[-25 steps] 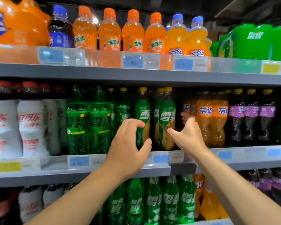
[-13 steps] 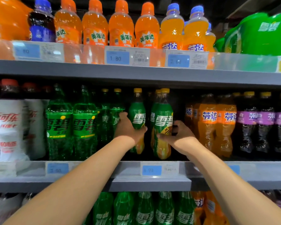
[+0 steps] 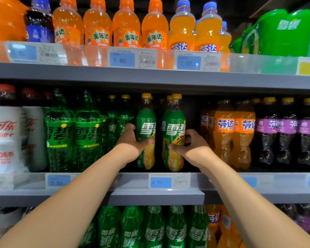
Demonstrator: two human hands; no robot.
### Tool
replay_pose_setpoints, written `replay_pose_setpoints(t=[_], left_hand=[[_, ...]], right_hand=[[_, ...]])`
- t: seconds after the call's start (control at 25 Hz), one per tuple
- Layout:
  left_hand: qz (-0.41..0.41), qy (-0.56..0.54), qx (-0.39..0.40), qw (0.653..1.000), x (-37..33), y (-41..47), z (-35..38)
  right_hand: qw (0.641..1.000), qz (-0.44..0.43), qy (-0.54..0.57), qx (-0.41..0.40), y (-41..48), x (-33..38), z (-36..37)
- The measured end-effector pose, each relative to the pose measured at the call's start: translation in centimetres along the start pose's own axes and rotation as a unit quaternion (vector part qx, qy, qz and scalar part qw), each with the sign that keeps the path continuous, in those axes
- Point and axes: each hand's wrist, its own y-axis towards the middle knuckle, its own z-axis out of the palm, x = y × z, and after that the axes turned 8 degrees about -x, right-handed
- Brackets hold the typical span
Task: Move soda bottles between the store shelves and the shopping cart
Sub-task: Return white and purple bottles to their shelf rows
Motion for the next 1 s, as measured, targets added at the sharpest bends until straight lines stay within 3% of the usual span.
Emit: replay_pose_setpoints(t=[0.24, 0.48, 0.6, 1.0], left_hand=[[0.023, -0.024, 0.080, 0.996, 0.6, -1.1, -2.6], [0.018, -0.071, 0.098, 0.992, 1.8, -2.2, -2.6], [0.013, -0.038, 0.125, 0.991, 1.9, -2.3, -2.9], [0.073, 0.006, 0.100, 0.992, 2.1, -2.8, -3.3]], right_hand=[[1.000, -0.003, 0.004, 0.001, -0.4, 0.2, 0.0], [0.997, -0.004, 0.025, 0.070, -0.5, 0.4, 0.3], [0.996, -0.008, 0.022, 0.082, -0.4, 0.2, 0.0], [0.991, -0.022, 0.080, 0.103, -1.4, 0.5, -0.8]])
